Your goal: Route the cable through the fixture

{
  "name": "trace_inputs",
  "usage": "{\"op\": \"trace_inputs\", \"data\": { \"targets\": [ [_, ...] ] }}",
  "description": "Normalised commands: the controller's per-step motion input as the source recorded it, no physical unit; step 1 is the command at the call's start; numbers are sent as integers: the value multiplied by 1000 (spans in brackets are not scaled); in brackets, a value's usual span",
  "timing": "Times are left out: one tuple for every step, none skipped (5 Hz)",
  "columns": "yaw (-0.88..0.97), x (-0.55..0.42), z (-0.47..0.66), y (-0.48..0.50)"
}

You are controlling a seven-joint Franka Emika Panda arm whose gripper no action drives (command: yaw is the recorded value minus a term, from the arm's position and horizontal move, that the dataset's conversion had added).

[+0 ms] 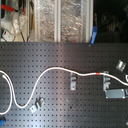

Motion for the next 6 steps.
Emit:
{"op": "trace_inputs", "data": {
  "targets": [
    [0, -85, 174, 45],
    [-6, -55, -1, -14],
    [-337, -318, 356, -263],
    [-220, -145, 171, -201],
    [177, -516, 124, -253],
    [594, -585, 12, -214]
  ]
}}
